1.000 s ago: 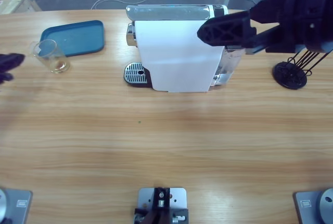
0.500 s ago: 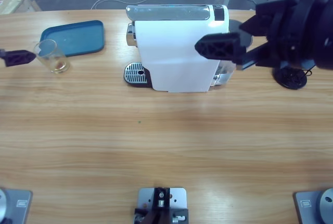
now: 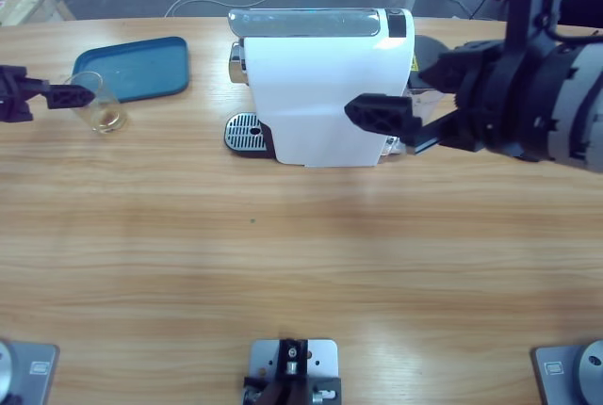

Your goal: Pour coffee

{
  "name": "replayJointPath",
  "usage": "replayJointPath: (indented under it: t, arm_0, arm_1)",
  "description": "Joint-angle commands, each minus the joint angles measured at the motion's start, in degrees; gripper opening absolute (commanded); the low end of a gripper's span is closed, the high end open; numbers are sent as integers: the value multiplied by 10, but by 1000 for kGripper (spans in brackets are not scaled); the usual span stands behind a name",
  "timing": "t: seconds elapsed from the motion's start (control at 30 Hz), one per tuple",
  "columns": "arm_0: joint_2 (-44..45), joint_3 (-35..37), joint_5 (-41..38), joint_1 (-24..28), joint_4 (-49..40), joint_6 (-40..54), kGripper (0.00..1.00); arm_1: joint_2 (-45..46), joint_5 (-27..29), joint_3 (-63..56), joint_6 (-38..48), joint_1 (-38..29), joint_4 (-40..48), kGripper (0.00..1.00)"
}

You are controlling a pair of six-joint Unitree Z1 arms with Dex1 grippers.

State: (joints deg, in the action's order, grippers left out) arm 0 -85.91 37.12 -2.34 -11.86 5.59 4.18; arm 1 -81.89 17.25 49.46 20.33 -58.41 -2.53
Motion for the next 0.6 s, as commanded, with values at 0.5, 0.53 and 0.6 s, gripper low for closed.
replayJointPath:
  t: [0.5, 0.53, 0.6]
  arm_0:
    - [-121, -2, -4, 22, 116, -2, 991]
    - [-122, -4, -4, 24, 121, -3, 991]
    - [-125, -5, -4, 25, 126, -5, 991]
  arm_1:
    - [-66, 11, -65, 16, -7, 89, 1000]
    - [-69, 11, -65, 16, -7, 91, 1000]
    - [-74, 10, -65, 16, -7, 96, 1000]
